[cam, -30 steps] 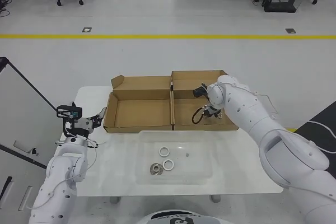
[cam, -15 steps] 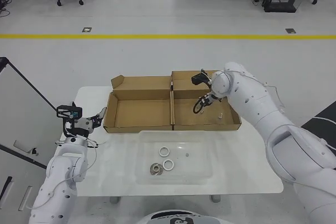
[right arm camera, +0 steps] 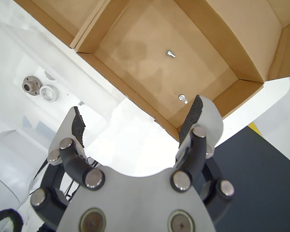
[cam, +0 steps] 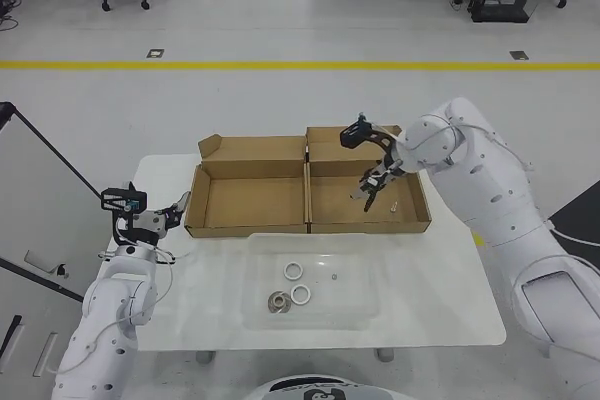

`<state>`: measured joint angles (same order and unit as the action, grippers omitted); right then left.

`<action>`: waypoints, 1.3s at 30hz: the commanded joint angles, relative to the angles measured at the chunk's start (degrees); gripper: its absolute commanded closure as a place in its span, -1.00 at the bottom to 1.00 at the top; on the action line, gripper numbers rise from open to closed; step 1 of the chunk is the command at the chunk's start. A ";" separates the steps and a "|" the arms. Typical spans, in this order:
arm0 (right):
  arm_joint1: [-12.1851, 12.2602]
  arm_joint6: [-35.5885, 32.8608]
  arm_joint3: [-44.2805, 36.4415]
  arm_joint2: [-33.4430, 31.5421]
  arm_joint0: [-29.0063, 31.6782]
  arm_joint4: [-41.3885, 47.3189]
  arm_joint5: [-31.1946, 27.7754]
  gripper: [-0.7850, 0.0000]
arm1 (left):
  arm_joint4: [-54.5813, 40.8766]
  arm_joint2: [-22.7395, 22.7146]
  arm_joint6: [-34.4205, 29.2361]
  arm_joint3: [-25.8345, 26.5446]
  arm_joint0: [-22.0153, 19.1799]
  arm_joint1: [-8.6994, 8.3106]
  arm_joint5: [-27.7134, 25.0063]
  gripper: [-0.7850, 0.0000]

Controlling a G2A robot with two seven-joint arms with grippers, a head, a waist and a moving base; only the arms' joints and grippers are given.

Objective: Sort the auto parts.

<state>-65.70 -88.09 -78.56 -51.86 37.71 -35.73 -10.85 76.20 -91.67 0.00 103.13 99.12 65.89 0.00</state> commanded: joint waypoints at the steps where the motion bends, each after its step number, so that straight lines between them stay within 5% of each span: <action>1: 1.39 0.09 -5.13 -0.56 2.05 0.29 0.33 -1.00 | 0.00 0.00 0.00 0.00 0.00 0.00 0.00 -1.00; 9: 6.45 0.09 -18.14 1.92 5.15 5.91 2.90 -1.00 | 0.00 0.00 0.00 0.00 0.00 0.00 0.00 -1.00; 18: 10.45 0.09 -23.97 10.99 1.94 12.20 5.37 -1.00 | 0.00 0.00 0.00 0.00 0.00 0.00 0.00 -1.00; 39: 10.87 0.09 -26.04 16.03 -0.07 13.34 6.74 -1.00 | 0.00 0.00 0.00 0.00 0.00 0.00 0.00 -1.00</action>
<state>-54.69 -87.37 -104.35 -36.41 37.82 -21.74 -4.20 76.20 -91.67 0.00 103.13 99.12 65.89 0.00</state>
